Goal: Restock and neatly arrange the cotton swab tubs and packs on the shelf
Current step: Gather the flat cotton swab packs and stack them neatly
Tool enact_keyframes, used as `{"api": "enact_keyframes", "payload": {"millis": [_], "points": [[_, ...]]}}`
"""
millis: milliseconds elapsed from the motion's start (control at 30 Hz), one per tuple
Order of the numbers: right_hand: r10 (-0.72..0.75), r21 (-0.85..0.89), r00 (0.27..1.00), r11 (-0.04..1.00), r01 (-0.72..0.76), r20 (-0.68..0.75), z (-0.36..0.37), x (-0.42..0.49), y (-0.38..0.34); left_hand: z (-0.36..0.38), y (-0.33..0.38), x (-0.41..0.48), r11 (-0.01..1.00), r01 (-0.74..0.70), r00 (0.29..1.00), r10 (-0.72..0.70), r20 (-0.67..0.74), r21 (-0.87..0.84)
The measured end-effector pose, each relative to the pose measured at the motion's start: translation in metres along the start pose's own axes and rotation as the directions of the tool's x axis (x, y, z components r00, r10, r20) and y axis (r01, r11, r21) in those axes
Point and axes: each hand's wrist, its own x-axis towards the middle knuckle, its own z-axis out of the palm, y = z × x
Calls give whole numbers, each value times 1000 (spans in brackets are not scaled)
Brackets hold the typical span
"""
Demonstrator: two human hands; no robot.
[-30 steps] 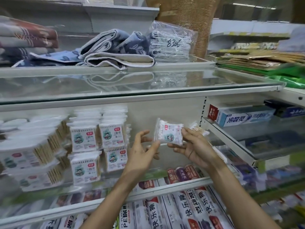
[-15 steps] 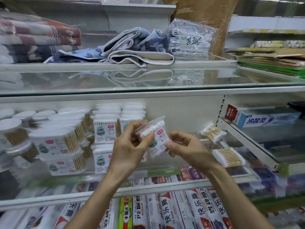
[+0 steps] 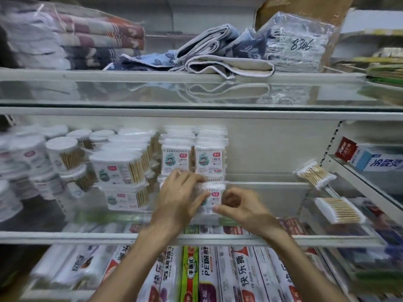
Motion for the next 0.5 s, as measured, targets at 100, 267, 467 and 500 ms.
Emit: {"api": "enact_keyframes", "payload": {"millis": [100, 267, 467, 500], "points": [[-5, -62, 999, 998, 2, -45, 3, 5, -4, 4, -4, 1, 1000, -8, 998, 8, -54, 17], [16, -100, 996, 995, -25, -91, 4, 5, -9, 5, -8, 1, 997, -46, 994, 52, -100, 60], [35, -94, 965, 994, -61, -258, -29, -4, -14, -8, 11, 7, 941, 14, 986, -68, -149, -339], [26, -155, 947, 985, -80, -320, -41, -4, -10, -11, 18, 8, 889, 72, 982, -143, -125, -453]]}}
